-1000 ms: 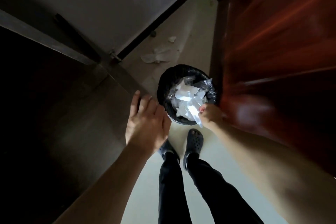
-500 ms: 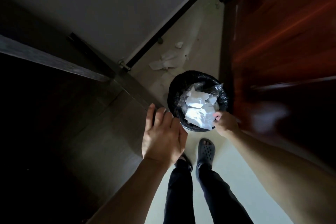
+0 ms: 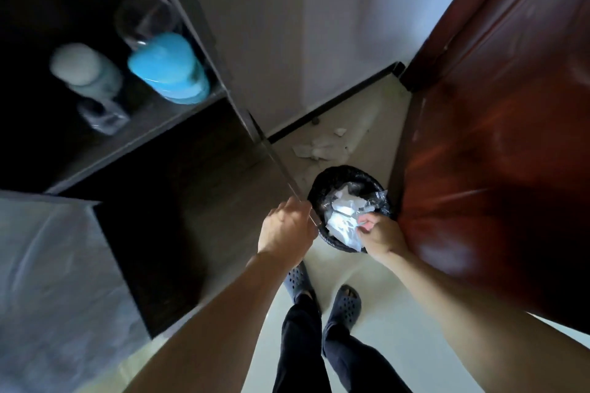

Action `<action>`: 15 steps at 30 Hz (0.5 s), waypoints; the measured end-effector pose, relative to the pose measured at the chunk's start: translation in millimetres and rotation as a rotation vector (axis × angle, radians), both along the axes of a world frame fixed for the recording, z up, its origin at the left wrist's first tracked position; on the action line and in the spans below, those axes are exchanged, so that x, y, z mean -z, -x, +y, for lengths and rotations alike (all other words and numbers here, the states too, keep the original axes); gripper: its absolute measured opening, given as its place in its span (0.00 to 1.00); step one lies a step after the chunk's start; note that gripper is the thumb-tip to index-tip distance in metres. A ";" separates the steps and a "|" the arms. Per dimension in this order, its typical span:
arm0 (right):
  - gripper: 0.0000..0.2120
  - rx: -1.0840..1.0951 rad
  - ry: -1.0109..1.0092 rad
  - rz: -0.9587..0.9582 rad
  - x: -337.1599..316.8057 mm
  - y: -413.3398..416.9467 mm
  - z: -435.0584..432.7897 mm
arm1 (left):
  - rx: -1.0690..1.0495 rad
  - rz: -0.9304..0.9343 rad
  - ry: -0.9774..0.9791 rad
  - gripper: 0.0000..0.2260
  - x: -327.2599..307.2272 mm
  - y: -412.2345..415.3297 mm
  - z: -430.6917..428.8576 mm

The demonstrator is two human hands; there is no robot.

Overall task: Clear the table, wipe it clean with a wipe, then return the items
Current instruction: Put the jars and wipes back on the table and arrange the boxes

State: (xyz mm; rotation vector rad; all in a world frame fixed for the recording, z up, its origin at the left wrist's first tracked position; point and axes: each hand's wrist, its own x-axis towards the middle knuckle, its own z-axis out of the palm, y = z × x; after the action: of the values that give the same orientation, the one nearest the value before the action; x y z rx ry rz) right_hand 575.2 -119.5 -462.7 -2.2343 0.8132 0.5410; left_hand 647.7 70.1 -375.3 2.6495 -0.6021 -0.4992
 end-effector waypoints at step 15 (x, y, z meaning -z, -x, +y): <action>0.17 -0.452 -0.019 -0.376 -196.4 -54.1 70.0 | -0.417 -0.166 0.061 0.11 -169.6 28.1 101.0</action>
State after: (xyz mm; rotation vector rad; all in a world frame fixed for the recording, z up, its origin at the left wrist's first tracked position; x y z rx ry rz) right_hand 629.3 -49.5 -266.3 -2.4056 0.1095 0.3100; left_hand 619.6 171.1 -205.7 2.6700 -0.0961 -0.1371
